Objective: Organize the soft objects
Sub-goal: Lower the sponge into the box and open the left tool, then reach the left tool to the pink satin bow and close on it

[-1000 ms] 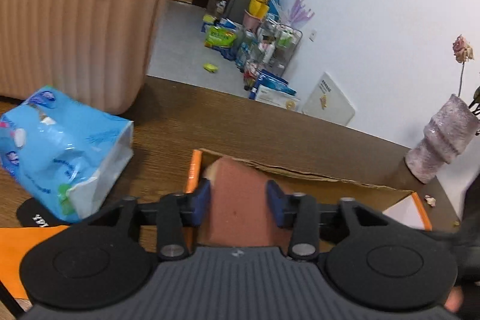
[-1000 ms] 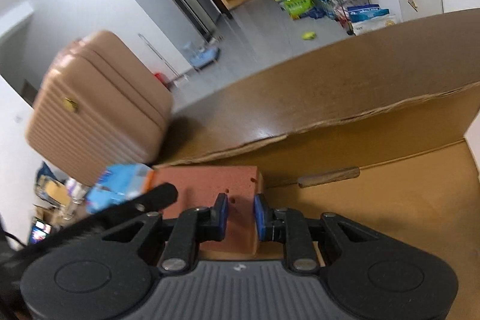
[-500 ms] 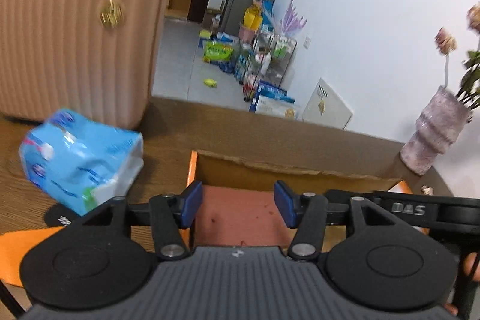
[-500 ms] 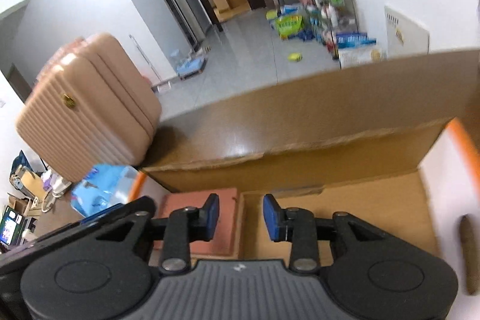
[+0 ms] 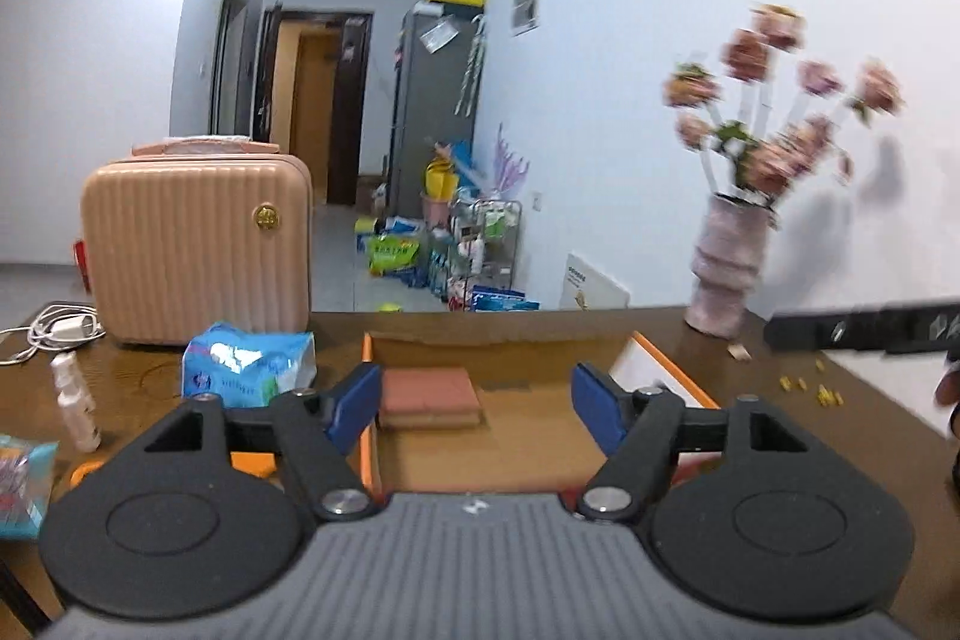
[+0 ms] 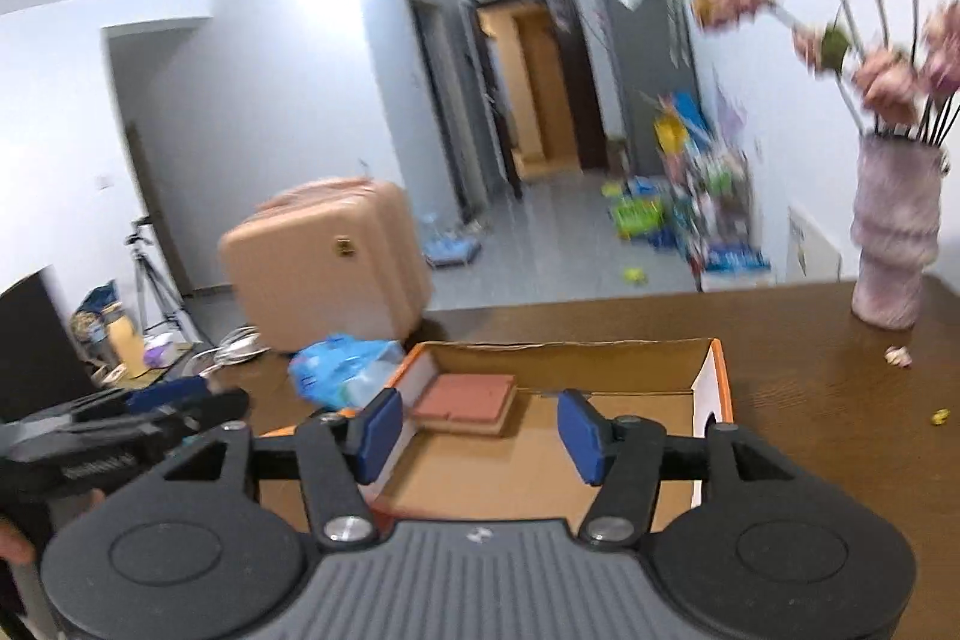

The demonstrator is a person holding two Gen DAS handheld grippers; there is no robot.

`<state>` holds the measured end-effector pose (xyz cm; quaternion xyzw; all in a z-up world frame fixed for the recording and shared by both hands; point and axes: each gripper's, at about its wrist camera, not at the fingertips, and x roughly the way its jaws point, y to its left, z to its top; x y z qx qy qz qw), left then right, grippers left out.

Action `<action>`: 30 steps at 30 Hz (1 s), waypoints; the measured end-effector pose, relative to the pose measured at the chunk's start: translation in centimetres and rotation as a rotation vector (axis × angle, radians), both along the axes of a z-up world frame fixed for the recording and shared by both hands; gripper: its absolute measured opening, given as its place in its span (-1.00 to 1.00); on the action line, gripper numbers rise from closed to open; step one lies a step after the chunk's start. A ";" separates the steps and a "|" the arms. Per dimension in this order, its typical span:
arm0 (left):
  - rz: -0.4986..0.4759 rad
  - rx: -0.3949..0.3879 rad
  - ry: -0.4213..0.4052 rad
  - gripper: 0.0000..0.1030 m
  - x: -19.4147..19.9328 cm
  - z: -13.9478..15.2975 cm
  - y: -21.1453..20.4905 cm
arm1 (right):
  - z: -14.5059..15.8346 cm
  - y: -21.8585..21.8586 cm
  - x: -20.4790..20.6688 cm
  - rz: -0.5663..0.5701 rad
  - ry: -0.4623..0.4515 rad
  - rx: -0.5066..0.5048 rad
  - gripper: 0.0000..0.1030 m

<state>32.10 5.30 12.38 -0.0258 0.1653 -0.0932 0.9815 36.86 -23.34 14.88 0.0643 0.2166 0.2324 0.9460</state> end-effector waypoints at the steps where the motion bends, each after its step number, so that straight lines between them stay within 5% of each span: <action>1: -0.010 0.010 0.003 0.44 -1.7 -0.8 -0.5 | -0.2 -0.2 -2.0 0.011 -0.020 -0.004 0.19; 7: 0.017 0.010 -0.003 0.62 -11.0 -5.7 -2.6 | -4.0 -0.7 -12.4 -0.005 -0.126 -0.087 0.26; 10: 0.044 0.041 -0.009 0.69 -15.4 -8.2 -3.1 | -6.6 -1.2 -16.7 -0.039 -0.160 -0.094 0.47; 15: 0.094 0.079 0.063 0.69 -19.2 -10.8 -3.1 | -10.9 -0.7 -19.7 -0.065 -0.106 -0.030 0.47; 22: 0.099 0.081 0.087 0.69 -19.9 -11.7 -3.1 | -15.6 2.3 -22.4 -0.006 -0.091 -0.114 0.42; 30: 0.104 0.076 0.129 0.70 -16.9 -12.6 -3.1 | -16.0 1.7 -19.6 -0.058 -0.060 -0.111 0.40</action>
